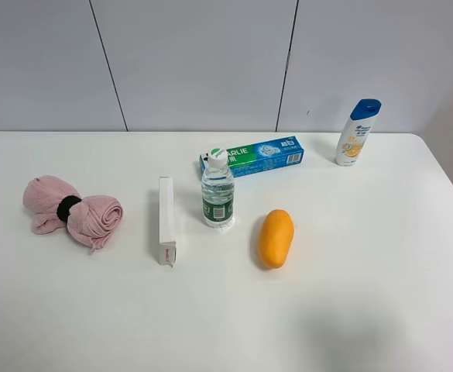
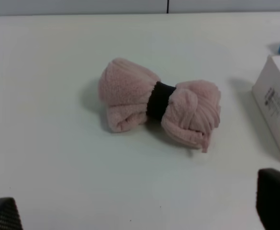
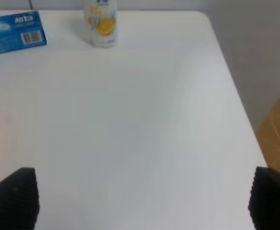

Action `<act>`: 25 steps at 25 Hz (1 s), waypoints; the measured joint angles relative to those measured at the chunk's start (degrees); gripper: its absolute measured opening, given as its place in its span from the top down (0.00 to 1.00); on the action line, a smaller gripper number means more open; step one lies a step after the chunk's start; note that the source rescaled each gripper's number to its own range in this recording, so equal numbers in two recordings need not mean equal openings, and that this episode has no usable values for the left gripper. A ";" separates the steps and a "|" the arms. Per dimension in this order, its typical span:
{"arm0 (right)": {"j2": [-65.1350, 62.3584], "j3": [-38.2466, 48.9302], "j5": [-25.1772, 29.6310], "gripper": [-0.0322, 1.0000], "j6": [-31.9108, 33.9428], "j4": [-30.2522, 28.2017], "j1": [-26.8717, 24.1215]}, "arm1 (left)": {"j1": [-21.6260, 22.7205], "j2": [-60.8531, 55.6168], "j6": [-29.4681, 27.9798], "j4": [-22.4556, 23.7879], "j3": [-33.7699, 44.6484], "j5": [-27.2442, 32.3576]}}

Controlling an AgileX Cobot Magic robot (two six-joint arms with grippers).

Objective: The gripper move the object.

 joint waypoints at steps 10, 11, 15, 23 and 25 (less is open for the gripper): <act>0.00 1.37 -0.02 0.22 1.34 -0.66 1.31 | 0.00 0.00 0.00 0.00 0.00 0.00; 0.00 1.37 -0.02 0.22 1.79 -0.91 1.31 | 0.00 0.00 0.00 0.00 0.00 0.00; 0.00 1.37 -0.02 0.22 2.13 -1.34 1.31 | 0.00 0.00 0.00 0.00 0.00 0.00; 0.00 1.37 -0.02 0.22 2.13 -1.34 1.31 | 0.00 0.00 0.00 0.00 0.00 0.00; 0.00 1.37 -0.02 0.22 2.13 -1.34 1.31 | 0.00 0.00 0.00 0.00 0.00 0.00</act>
